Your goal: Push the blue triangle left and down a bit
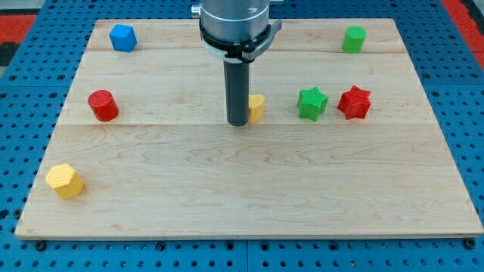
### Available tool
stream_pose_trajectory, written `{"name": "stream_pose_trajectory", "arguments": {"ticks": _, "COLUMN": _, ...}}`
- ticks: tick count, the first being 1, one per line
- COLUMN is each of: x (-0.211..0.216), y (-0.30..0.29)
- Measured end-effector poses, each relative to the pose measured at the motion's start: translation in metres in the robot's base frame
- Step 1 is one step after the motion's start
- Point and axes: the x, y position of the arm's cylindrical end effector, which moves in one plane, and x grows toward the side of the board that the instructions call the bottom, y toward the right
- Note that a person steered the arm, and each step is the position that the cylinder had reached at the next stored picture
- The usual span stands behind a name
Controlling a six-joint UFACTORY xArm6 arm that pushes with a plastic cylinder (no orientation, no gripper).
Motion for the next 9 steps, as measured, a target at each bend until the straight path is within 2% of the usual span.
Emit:
{"name": "stream_pose_trajectory", "arguments": {"ticks": 1, "x": -0.015, "y": 0.001}}
{"name": "stream_pose_trajectory", "arguments": {"ticks": 2, "x": -0.010, "y": -0.035}}
{"name": "stream_pose_trajectory", "arguments": {"ticks": 3, "x": -0.078, "y": -0.020}}
{"name": "stream_pose_trajectory", "arguments": {"ticks": 4, "x": -0.146, "y": 0.038}}
{"name": "stream_pose_trajectory", "arguments": {"ticks": 5, "x": -0.196, "y": 0.031}}
{"name": "stream_pose_trajectory", "arguments": {"ticks": 7, "x": -0.185, "y": -0.039}}
{"name": "stream_pose_trajectory", "arguments": {"ticks": 8, "x": -0.235, "y": -0.036}}
{"name": "stream_pose_trajectory", "arguments": {"ticks": 9, "x": -0.194, "y": -0.066}}
